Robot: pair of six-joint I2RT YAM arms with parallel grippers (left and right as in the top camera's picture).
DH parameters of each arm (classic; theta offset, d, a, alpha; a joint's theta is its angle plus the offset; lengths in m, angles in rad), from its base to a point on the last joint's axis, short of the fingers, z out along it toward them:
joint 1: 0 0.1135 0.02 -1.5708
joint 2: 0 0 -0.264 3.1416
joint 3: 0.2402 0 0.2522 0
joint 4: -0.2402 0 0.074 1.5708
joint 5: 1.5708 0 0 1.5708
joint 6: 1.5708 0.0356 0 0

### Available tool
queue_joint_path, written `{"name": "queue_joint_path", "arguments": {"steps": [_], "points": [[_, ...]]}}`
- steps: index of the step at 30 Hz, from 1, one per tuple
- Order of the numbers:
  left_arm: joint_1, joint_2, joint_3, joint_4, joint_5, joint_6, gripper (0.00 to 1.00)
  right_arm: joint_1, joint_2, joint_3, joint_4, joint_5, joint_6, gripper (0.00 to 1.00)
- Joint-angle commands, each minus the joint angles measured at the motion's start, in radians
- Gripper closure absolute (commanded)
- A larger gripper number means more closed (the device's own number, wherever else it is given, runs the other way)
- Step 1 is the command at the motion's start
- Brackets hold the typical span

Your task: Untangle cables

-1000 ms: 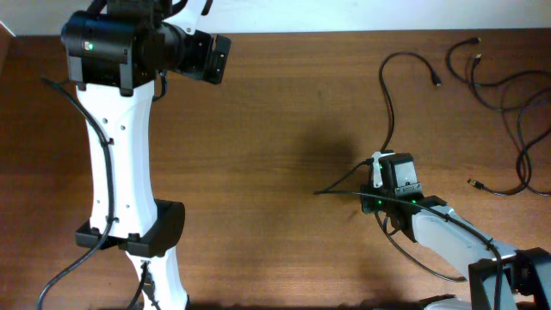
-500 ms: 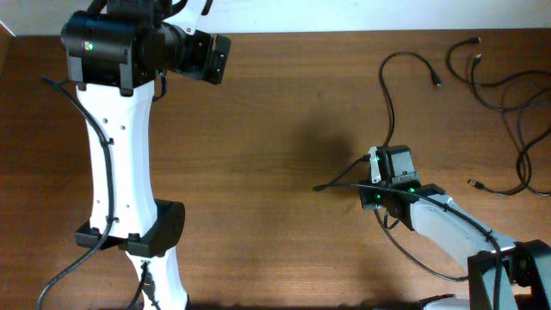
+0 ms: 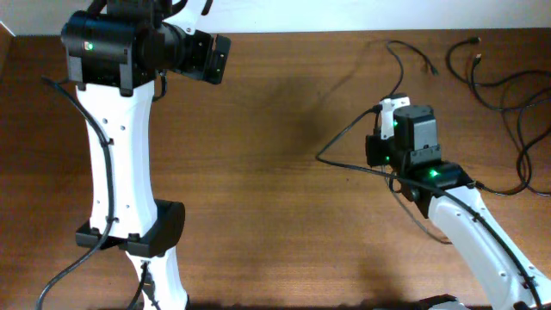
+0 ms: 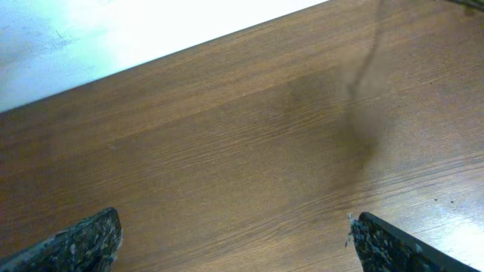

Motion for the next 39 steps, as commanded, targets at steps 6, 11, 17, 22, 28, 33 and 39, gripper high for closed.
{"name": "queue_joint_path", "arguments": {"steps": [6,11,17,22,28,33,39], "points": [[0.001,-0.023,-0.044,0.0,0.037,0.016,0.0,0.004,-0.006,0.103,0.076,0.127,-0.094,0.96],[0.001,-0.029,-0.041,0.002,0.035,0.016,0.01,-0.035,0.003,0.131,0.132,0.117,-0.093,0.96],[0.001,-0.029,-0.041,0.002,0.035,0.016,0.01,-0.122,0.132,0.238,0.098,0.02,-0.09,0.96],[0.001,-0.029,-0.041,0.002,0.035,0.016,0.01,-0.151,0.311,0.459,-0.013,0.018,-0.09,0.96],[0.001,-0.029,-0.041,0.0,0.035,0.016,0.01,-0.165,0.556,0.802,-0.201,0.013,-0.09,0.96],[0.001,-0.029,-0.041,0.0,0.035,0.016,0.01,-0.174,0.709,0.963,-0.235,-0.003,-0.082,0.96],[0.001,-0.029,-0.041,0.0,0.035,0.016,0.01,-0.229,0.811,0.986,-0.215,-0.081,-0.029,0.96]]}}
